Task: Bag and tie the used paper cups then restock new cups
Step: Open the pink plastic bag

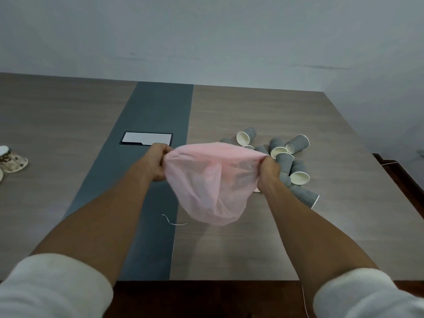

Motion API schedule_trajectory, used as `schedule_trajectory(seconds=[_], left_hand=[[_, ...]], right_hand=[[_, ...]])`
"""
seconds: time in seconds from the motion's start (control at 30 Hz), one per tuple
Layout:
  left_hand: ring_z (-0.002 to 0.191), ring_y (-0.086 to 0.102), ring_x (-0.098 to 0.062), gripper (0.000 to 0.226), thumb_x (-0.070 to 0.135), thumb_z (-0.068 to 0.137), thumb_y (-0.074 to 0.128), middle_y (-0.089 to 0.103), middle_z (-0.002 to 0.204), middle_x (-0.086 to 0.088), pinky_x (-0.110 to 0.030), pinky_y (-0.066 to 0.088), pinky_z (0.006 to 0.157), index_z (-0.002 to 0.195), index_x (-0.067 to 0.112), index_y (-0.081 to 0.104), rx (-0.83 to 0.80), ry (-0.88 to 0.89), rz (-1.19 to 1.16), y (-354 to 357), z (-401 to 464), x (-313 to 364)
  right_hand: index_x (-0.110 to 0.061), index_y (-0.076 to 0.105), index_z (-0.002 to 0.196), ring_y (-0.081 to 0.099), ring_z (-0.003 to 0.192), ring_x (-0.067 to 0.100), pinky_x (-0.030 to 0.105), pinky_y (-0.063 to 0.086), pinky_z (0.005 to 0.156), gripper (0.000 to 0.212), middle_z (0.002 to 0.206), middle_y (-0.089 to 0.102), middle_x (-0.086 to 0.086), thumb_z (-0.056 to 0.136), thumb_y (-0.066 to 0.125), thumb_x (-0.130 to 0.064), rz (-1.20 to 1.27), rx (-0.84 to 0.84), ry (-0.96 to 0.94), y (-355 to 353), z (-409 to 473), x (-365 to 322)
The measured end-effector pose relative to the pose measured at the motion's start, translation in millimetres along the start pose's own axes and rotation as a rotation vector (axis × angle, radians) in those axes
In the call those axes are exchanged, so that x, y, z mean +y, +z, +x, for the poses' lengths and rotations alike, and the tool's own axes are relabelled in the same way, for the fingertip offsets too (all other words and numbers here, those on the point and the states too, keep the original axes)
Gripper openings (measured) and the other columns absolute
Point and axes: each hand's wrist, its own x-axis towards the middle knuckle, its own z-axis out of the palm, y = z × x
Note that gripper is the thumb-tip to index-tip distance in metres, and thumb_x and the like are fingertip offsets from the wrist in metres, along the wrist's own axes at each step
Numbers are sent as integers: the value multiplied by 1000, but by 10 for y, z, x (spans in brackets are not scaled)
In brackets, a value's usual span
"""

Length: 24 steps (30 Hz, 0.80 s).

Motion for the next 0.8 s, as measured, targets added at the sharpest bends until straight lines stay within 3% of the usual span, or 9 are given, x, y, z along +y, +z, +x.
schedule_trajectory(seconds=[0.1, 0.17, 0.23, 0.3, 0.4, 0.47, 0.6, 0.7, 0.8], left_hand=[[56, 54, -23, 11, 14, 63, 58, 53, 66, -4, -28, 50, 62, 69, 15, 50, -60, -27, 96, -119, -38, 41], [53, 57, -25, 19, 24, 59, 70, 60, 65, -6, -27, 52, 59, 66, 12, 58, -107, -77, 193, -151, -23, 48], [70, 69, -31, 45, 46, 66, 80, 73, 85, -15, -35, 59, 68, 83, 4, 75, -193, -45, 238, -100, 15, 50], [93, 72, -34, 69, 61, 71, 82, 74, 111, -18, -46, 61, 83, 108, 4, 76, -226, 53, 363, 40, 10, 75], [97, 67, -29, 70, 37, 73, 89, 65, 121, -12, -38, 57, 73, 132, 17, 56, 83, 327, 803, 269, 49, 39], [95, 61, -30, 64, 11, 85, 71, 59, 122, -13, -34, 49, 69, 138, 26, 39, 233, 570, 952, 381, 53, 42], [86, 55, -33, 39, -2, 89, 40, 51, 110, -9, -49, 53, 74, 109, 31, 44, 395, 969, 1259, 451, -15, 146], [98, 59, -38, 27, 11, 97, 40, 54, 121, -9, -48, 51, 88, 106, 23, 64, 538, 893, 1571, 437, -91, 272], [117, 55, -43, 50, 14, 99, 44, 42, 147, -12, -54, 47, 99, 149, 17, 39, 547, 793, 1683, 410, -139, 415]], right_hand=[[-13, 70, 74, 67, 60, 25, 30, 57, 62, 21, 72, 70, 6, 65, 51, -10, 78, -119, 136, -214, -50, -87], [-9, 66, 65, 63, 48, 26, 28, 50, 61, 22, 61, 66, 7, 60, 47, -17, 29, -191, 237, -348, -66, -118], [-10, 59, 71, 59, 48, 25, 29, 45, 63, 18, 59, 61, 4, 72, 44, -19, -16, -211, 239, -418, -18, -100], [-11, 59, 76, 60, 51, 26, 29, 50, 61, 20, 63, 63, 5, 81, 44, -24, -20, -202, 228, -396, 9, -66], [-11, 67, 93, 70, 66, 25, 33, 57, 69, 30, 81, 73, 8, 82, 50, -33, -46, -241, 211, -256, 29, -40], [-10, 66, 114, 69, 93, 28, 42, 57, 90, 43, 108, 71, 10, 82, 60, -38, -140, -281, 84, -113, 27, -61], [-22, 34, 117, 61, 96, 26, 33, 51, 79, 44, 117, 57, 11, 83, 60, -10, -583, -240, -532, 86, 5, -128], [-27, 28, 119, 59, 93, 37, 39, 46, 77, 44, 113, 58, 16, 86, 40, 0, -867, -224, -736, 265, 3, -191], [-26, 26, 138, 56, 84, 33, 39, 42, 74, 60, 102, 63, 12, 86, 34, 3, -1170, -207, -821, 470, -36, -358]])
